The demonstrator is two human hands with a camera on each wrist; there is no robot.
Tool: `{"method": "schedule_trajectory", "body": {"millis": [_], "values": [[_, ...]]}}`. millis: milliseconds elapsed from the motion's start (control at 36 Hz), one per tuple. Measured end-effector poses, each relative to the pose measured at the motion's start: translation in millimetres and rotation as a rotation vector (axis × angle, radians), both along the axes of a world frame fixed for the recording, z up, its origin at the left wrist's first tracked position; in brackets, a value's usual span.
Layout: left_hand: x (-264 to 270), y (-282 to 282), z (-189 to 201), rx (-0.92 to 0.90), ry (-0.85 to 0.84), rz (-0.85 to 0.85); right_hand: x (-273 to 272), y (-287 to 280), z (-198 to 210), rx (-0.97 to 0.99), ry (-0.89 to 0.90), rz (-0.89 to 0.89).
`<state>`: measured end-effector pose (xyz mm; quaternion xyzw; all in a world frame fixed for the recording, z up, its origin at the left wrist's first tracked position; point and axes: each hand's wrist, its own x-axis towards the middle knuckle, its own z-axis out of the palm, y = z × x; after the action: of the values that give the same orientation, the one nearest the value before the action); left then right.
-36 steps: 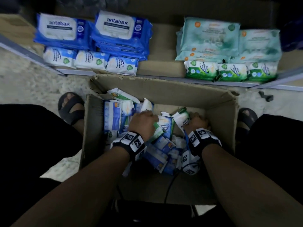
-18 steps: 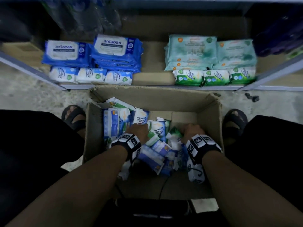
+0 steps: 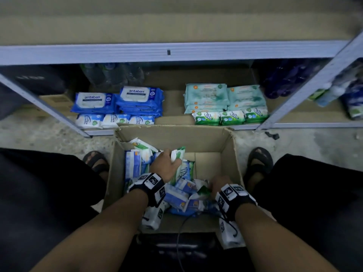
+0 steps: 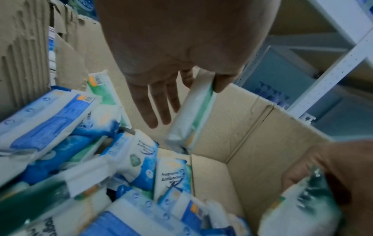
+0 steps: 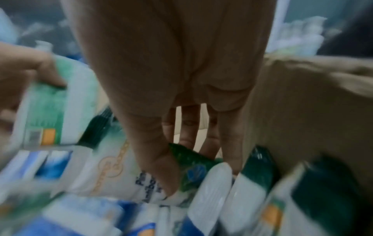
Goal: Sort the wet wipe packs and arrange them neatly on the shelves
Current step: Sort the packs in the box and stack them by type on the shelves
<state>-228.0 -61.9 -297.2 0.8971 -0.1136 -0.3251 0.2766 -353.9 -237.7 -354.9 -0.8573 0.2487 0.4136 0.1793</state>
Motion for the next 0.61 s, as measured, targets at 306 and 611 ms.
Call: {"method": "schedule_trajectory", "body": {"millis": [306,611], "values": [[-22.4,-7.8,39.6,-0.225,0.245,0.388,-15.1,-7.3,64.4,0.066,-0.224,-0.315],[-28.0,-13.9,24.7,-0.387,0.548,0.600,-19.2,-2.5,82.0,0.216,-0.448,-0.580]]}}
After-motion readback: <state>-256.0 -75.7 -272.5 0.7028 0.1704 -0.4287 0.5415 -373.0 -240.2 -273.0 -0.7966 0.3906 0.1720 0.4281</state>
